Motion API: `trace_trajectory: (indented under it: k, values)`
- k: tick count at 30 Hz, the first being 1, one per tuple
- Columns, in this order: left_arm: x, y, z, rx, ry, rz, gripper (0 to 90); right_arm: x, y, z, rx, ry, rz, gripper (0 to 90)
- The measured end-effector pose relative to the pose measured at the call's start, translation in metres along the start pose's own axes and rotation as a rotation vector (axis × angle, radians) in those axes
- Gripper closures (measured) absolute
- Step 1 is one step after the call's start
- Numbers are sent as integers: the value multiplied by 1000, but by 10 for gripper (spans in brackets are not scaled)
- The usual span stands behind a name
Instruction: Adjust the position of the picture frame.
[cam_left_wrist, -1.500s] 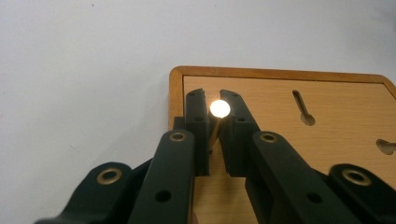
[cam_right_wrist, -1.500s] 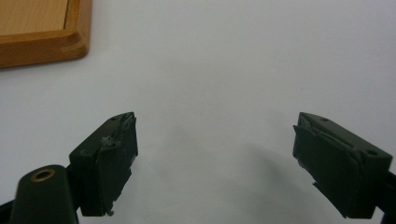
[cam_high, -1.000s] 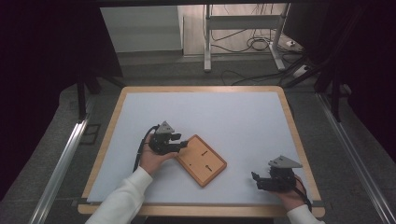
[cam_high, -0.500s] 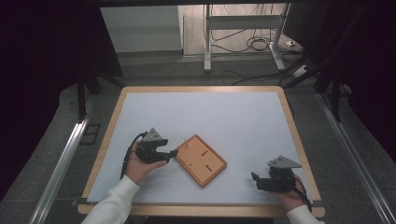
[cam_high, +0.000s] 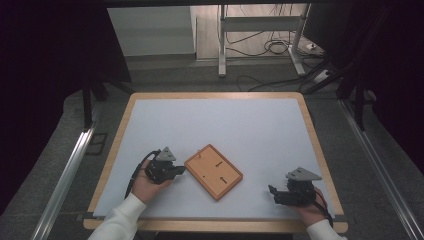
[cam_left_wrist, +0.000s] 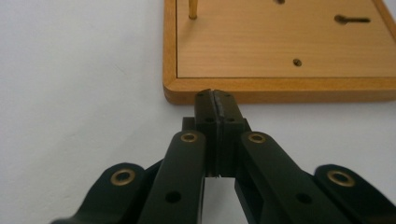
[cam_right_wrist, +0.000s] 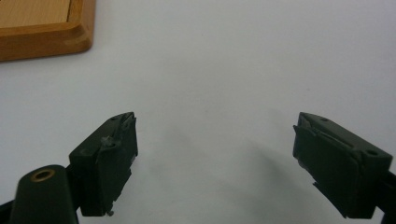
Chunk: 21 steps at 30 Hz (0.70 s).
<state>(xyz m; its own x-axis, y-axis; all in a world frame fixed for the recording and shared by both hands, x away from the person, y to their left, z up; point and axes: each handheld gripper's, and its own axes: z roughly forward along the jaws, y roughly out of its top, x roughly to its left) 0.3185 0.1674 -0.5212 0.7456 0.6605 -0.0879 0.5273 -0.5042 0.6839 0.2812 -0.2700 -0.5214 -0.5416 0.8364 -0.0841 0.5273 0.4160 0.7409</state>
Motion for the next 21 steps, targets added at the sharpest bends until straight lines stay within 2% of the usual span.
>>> trace_trajectory:
  k: [7, 11, 12, 21]
  values:
    - [2, -1, 3, 16, 4, -6, 898, 0, 0, 1, 3, 1, -1, 142]
    - [3, 1, 12, 31, 3, -21, 898, 1, 0, 2, 7, 2, -3, 142]
    - [3, 1, 16, 48, 2, -18, 898, 1, 0, 2, 10, 3, -5, 142]
    - [8, 4, 17, 43, 1, -39, 898, 1, 0, 3, 9, 0, -7, 142]
